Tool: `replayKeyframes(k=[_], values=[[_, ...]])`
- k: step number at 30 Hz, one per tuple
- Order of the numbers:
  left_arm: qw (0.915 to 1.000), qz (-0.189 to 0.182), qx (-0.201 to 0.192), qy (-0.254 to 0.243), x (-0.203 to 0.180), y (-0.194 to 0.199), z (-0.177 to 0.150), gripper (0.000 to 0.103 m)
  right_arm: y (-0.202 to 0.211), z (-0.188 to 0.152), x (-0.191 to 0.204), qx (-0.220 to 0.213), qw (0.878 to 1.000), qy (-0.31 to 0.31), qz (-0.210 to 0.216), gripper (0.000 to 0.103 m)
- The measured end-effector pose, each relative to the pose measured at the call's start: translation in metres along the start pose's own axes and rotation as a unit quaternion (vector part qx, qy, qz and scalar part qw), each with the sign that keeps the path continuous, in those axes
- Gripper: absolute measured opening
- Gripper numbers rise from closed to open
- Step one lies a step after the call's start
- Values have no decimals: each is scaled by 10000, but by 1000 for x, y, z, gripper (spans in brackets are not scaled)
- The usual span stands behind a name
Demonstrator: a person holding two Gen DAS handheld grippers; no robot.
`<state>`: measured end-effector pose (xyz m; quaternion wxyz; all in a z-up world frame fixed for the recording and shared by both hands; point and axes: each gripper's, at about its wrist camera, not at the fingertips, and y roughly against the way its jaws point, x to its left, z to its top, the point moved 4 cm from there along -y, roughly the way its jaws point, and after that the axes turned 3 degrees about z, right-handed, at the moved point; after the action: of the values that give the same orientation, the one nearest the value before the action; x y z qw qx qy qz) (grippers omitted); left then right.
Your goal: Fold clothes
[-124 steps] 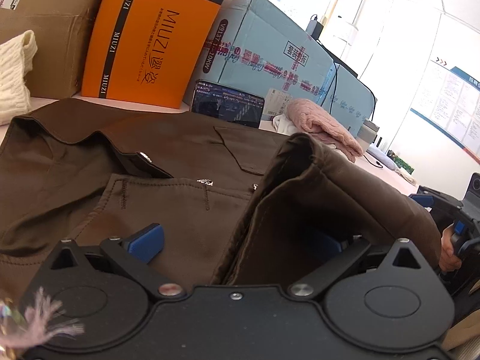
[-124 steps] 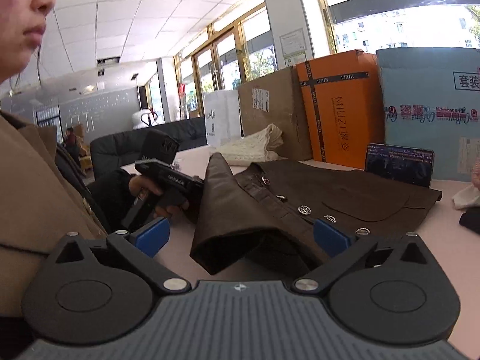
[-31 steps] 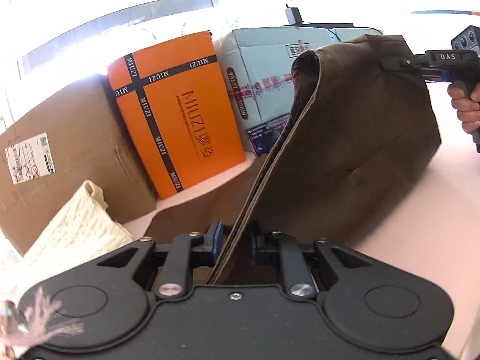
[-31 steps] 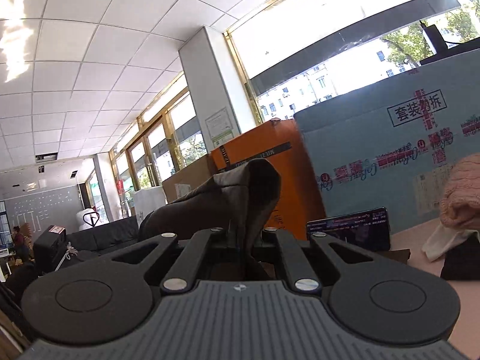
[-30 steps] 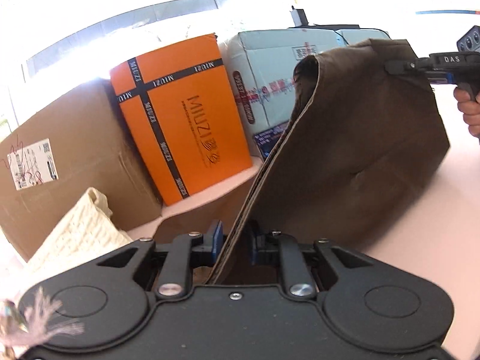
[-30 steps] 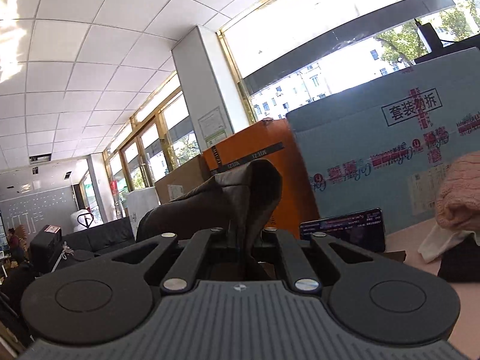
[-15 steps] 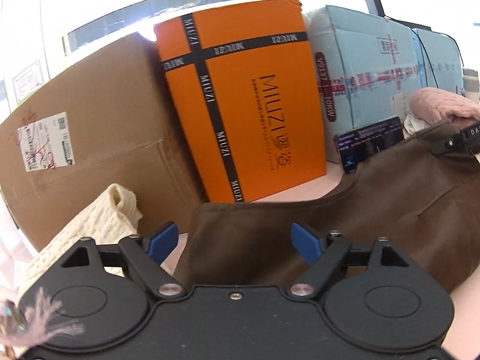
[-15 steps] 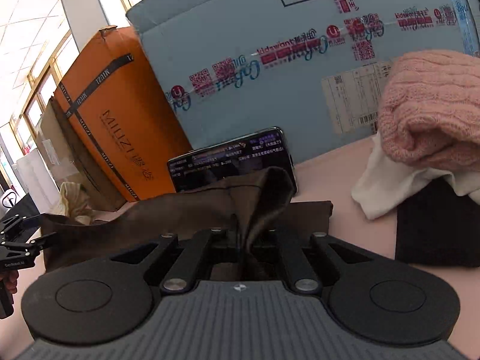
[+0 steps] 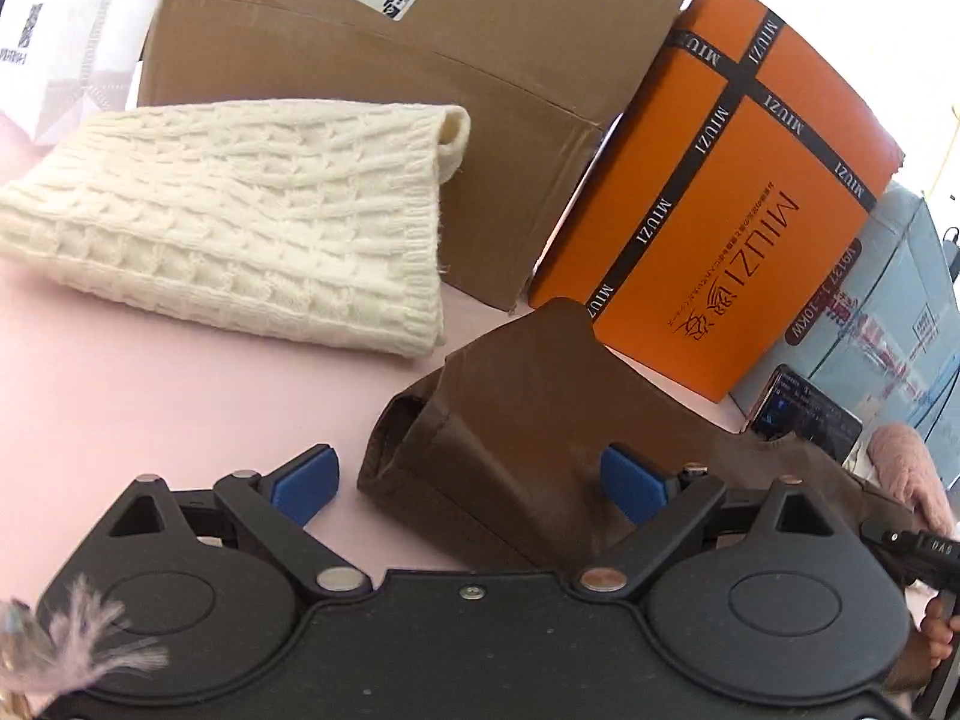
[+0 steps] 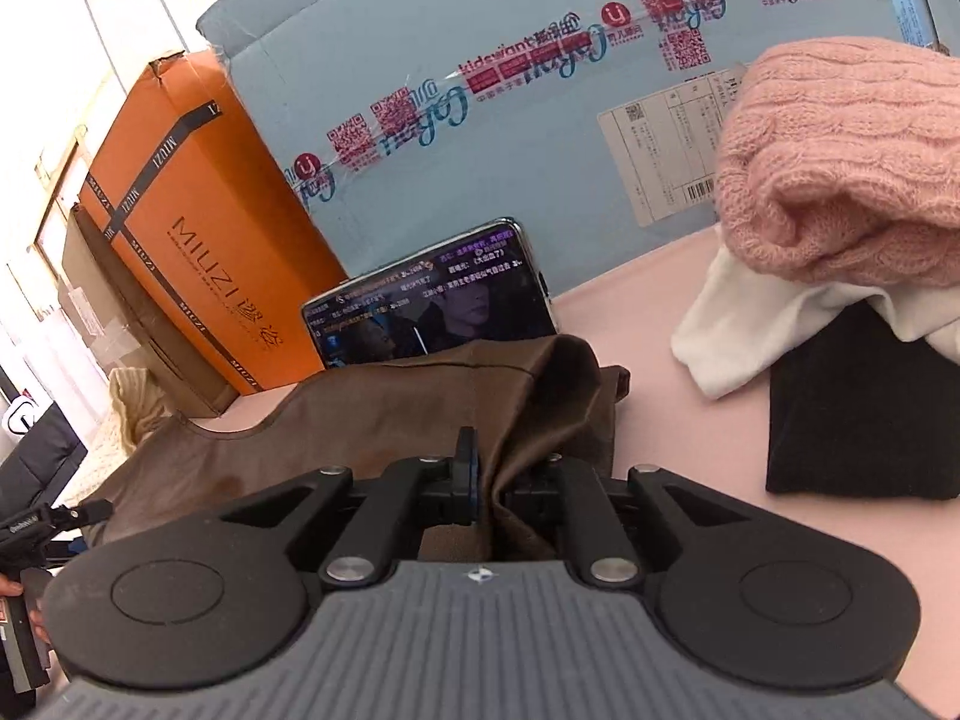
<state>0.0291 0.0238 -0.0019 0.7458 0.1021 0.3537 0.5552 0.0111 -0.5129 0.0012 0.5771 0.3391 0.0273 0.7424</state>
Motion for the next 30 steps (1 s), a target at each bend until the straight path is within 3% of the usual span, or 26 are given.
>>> replayKeyframes(k=[1, 2, 4, 5, 9, 12, 15, 17, 18, 21, 22, 25, 30], values=[[9997, -70, 12, 228, 1, 4, -1, 96, 3, 1, 0, -63, 10000, -4, -35, 12], [9989, -121, 38, 459, 3, 9, -3, 96, 6, 2, 1, -126, 9999, -7, -70, 23], [9960, -172, 93, 877, 6, 20, -10, 96, 12, 4, 2, -255, 9996, -11, -144, 58], [9953, -197, 117, 939, 5, 24, -13, 96, 19, 5, 5, -424, 9985, 88, -322, 83], [9909, -594, 363, 1148, -3, 23, -21, 99, 49, 12, 16, -1160, 9882, 432, -900, 85], [9894, -651, 352, 1250, -10, 7, -13, 103, 59, 14, 27, -1251, 9909, 346, -361, 85], [9883, -592, 315, 1367, -16, -13, -2, 103, 40, -2, 37, -472, 9966, -113, 661, 84], [9911, -490, 243, 1211, -21, -20, 2, 100, 24, -15, 43, -29, 9962, -142, 857, 84], [9933, -377, 183, 1076, -25, -21, 1, 96, 18, -21, 46, 148, 9970, -51, 754, 84], [9979, -13, 103, 641, -30, -20, -3, 37, 10, -27, 48, 341, 9976, 62, 595, 83], [9974, -91, 172, 690, -28, -21, -5, 27, 11, -28, 47, 336, 9975, 56, 615, 83], [9974, -284, 122, 655, -28, -11, -11, 16, 13, -30, 44, 303, 9981, 76, 538, 83], [9938, -706, 86, 856, -24, 34, -31, 13, 16, -33, 44, 413, 9971, 224, 596, 83]])
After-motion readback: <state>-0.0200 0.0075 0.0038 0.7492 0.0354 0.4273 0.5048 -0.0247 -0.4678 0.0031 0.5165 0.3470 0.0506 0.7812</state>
